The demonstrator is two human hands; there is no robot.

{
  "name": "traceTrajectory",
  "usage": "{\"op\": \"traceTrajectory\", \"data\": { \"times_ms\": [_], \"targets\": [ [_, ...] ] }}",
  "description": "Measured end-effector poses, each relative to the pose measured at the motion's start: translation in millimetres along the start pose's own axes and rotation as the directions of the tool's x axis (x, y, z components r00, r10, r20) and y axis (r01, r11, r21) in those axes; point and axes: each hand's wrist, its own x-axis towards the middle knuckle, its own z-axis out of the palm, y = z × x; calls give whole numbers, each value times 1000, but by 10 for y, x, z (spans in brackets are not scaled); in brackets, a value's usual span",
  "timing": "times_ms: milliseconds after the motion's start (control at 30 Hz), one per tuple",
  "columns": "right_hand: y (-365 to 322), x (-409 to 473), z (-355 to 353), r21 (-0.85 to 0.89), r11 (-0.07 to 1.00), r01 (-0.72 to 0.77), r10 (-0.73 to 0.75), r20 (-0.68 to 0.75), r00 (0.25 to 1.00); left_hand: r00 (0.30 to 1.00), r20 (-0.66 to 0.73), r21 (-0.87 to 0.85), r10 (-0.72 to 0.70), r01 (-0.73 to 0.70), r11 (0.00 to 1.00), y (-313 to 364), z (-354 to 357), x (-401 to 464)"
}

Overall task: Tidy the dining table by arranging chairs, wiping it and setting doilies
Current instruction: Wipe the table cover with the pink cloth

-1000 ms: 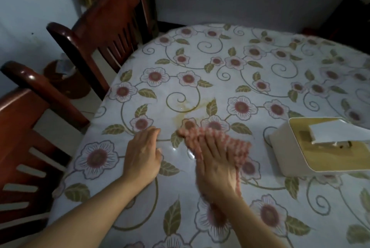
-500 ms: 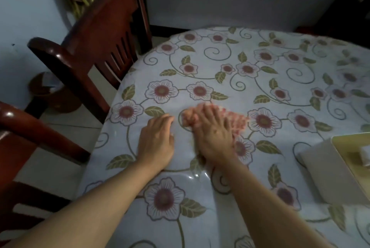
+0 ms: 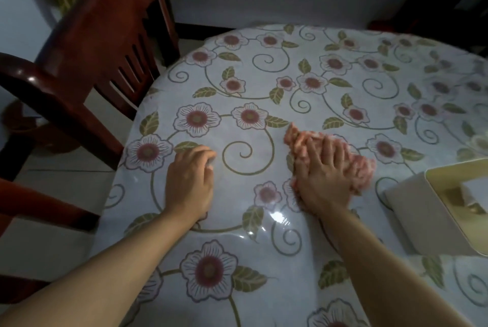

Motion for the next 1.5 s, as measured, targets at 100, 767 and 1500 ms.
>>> {"op": "traceTrajectory", "data": {
  "times_ms": [100,767,1500],
  "targets": [
    [-430,-491,55,-4,937,350,-349,26,937,1000,11,24,-5,5,1000,11,25,12],
    [-143,-251,97,103,928,357,-349,-88,933,982,161,217,97,-131,967,590,549,694],
    [-197,1462,-47,84,945,315,-315,-10,949,973,176,311,149,-199,929,587,652,1986]
  ]
}}
